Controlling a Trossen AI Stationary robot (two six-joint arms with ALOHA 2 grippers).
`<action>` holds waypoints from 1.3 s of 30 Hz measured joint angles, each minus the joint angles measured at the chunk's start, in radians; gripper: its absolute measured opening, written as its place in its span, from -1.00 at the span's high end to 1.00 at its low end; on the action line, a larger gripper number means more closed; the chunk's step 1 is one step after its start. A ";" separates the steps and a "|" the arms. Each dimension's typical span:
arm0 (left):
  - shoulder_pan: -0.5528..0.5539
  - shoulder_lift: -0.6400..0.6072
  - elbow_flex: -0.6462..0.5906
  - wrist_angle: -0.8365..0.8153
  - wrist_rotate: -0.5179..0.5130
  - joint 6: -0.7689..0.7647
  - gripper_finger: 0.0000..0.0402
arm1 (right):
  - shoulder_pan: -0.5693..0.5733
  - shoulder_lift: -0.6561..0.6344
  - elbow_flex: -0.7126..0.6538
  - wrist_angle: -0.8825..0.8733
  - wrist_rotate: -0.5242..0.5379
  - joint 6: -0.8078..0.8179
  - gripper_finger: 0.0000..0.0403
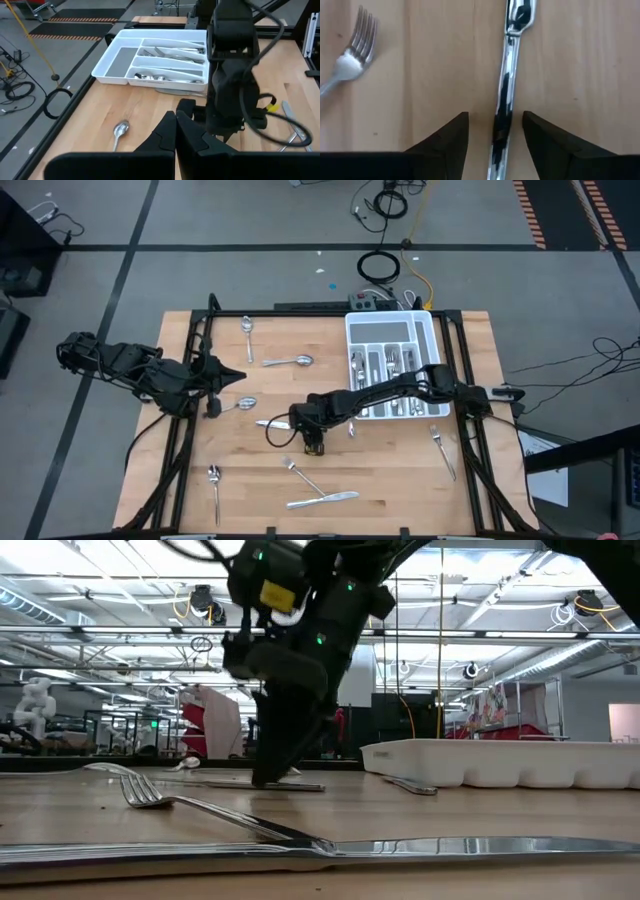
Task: Sort silverware
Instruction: Put the silver knife into the white silverware tray
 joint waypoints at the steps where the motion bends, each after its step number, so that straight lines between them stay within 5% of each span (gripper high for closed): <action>1: 0.000 0.000 0.000 -0.001 0.000 0.000 1.00 | 0.000 0.008 0.001 -0.004 -0.006 -0.005 0.10; 6: 0.000 0.000 0.000 -0.007 0.000 0.003 1.00 | -0.001 0.044 0.011 -0.087 -0.004 0.012 0.20; 13: 0.000 0.000 0.000 -0.019 0.000 0.005 1.00 | 0.011 0.054 0.013 -0.178 0.003 0.033 0.92; 39: 0.000 0.000 0.000 -0.041 -0.012 0.006 1.00 | 0.062 -0.005 0.152 -0.483 0.051 0.262 0.99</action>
